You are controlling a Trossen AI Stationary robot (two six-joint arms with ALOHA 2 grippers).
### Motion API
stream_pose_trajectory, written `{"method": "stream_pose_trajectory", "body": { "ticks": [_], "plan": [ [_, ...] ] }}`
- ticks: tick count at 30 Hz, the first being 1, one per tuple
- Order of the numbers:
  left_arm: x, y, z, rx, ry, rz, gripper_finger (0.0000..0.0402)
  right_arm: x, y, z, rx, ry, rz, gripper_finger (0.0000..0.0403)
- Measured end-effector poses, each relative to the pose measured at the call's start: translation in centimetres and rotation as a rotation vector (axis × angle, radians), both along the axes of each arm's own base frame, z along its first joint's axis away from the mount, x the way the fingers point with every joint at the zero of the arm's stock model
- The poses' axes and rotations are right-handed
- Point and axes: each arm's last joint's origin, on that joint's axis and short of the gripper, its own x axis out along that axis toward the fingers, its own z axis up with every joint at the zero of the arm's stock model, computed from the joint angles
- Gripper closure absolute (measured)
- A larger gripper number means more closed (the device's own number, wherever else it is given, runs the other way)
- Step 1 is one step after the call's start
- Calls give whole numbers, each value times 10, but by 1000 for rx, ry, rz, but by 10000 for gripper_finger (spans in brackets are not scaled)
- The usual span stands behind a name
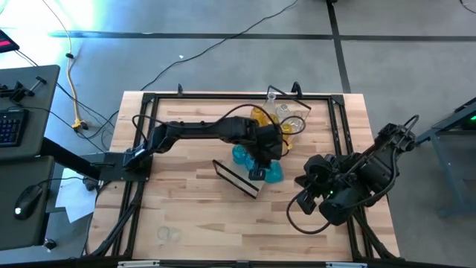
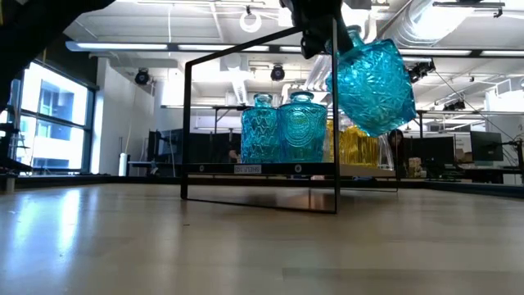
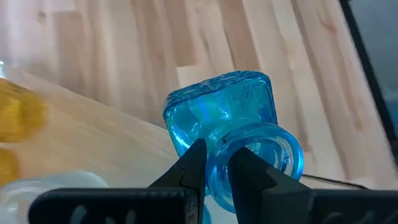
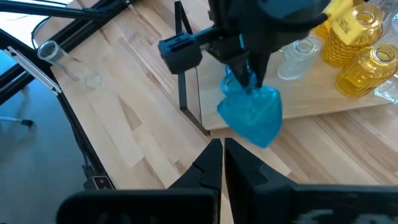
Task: Sort vases onto shelf
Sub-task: Put the blue vase on the shelf and align with the other blue vase
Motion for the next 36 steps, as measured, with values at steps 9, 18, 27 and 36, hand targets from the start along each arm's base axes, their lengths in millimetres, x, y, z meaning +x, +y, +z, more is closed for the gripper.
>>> {"method": "stream_pose_trajectory", "body": {
  "ticks": [9,18,27,36],
  "plan": [
    [2,1,-7,9,15,-24,364,-1,3,-2,79,58,19,403],
    [-3,4,-8,20,67,-42,364,-9,13,-65,77,241,-140,403],
    [-5,3,-9,29,90,-62,364,-35,9,-120,118,-88,-436,403],
    [-5,3,-9,34,87,-69,364,-17,11,-195,421,-390,-489,403]
  ]
}}
